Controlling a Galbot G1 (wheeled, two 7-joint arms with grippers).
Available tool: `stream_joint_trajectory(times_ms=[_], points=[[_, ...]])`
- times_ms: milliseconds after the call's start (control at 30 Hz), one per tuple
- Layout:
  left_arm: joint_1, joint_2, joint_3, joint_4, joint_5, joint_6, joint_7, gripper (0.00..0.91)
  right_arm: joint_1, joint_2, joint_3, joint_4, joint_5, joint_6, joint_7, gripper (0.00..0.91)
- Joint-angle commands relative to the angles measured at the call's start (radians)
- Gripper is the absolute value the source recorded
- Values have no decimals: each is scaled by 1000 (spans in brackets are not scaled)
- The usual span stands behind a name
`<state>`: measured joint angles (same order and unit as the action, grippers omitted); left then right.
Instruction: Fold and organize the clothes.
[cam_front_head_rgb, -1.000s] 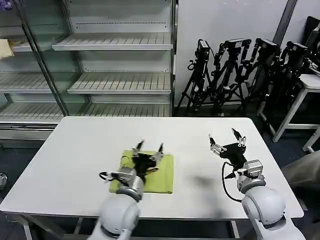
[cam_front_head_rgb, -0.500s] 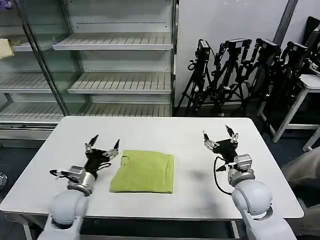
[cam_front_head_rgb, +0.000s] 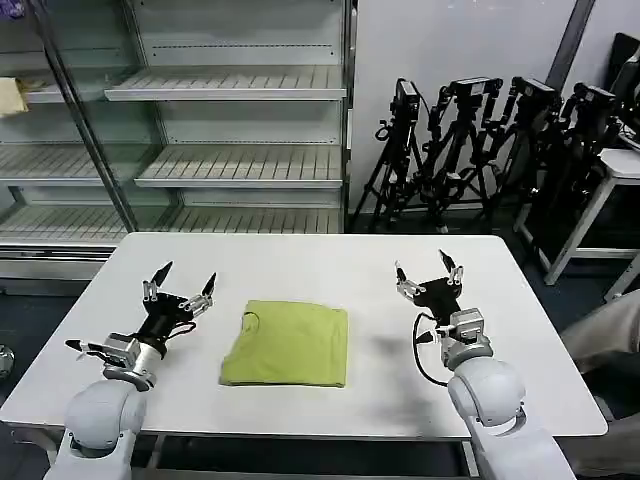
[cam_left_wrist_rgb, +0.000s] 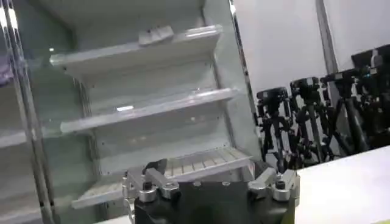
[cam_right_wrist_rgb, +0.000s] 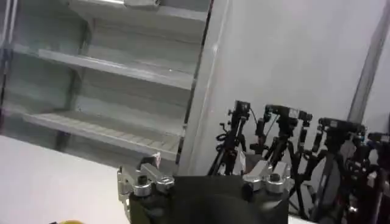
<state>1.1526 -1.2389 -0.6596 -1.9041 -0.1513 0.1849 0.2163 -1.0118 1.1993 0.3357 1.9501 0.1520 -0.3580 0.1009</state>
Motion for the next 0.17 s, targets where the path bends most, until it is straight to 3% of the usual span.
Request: stream_joint_trajectory(times_ms=[33,167], points=[[19,23,-32,-19,-12,-22,14,907,25,20,-29,-42,-68,30,13,907],[38,23,-34,-30,0,-66,25,907,30,25,-37,-39,-79,33,18,907]])
